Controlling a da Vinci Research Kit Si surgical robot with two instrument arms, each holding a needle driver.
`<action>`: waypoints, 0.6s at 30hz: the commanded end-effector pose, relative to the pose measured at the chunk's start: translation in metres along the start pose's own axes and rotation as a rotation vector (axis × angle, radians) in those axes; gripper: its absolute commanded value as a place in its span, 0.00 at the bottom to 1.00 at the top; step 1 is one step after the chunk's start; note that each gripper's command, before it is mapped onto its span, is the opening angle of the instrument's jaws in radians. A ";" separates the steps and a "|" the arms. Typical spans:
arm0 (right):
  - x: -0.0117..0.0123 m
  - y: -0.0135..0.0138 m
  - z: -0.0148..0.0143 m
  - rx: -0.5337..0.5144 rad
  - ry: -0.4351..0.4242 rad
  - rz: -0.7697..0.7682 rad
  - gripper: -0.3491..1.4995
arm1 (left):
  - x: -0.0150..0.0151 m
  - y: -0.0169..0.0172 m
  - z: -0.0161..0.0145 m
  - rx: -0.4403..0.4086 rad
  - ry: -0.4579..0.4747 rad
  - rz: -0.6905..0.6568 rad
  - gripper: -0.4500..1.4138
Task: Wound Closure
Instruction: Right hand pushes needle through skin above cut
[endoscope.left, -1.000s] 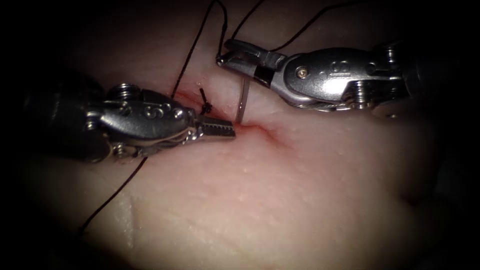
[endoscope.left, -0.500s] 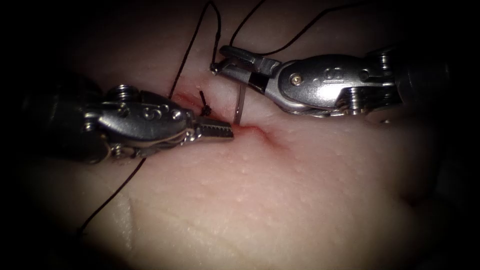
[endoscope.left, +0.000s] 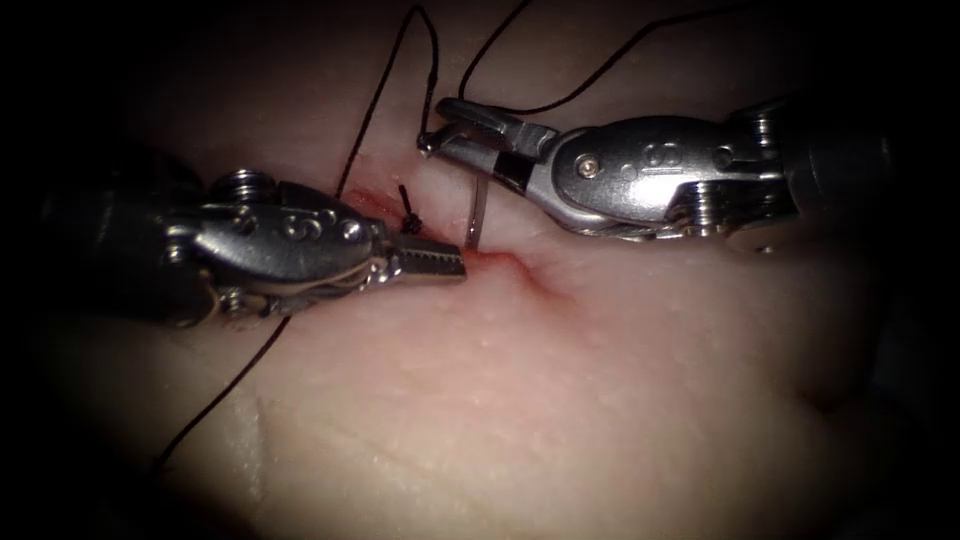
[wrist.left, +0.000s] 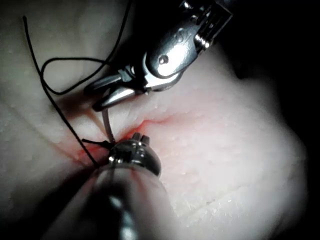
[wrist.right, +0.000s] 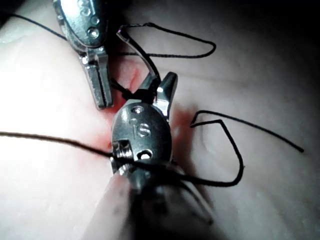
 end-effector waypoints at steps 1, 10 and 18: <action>-0.0004 -0.0009 0.0006 0.004 0.001 0.005 0.00 | -0.0004 0.0006 0.0008 -0.003 -0.001 -0.002 0.23; -0.0007 -0.0018 0.0005 0.007 0.002 0.009 0.00 | -0.0004 0.0006 0.0008 -0.002 -0.002 -0.002 0.23; -0.0012 -0.0024 0.0003 0.009 0.002 0.014 0.00 | -0.0004 0.0006 0.0008 -0.002 -0.002 -0.002 0.23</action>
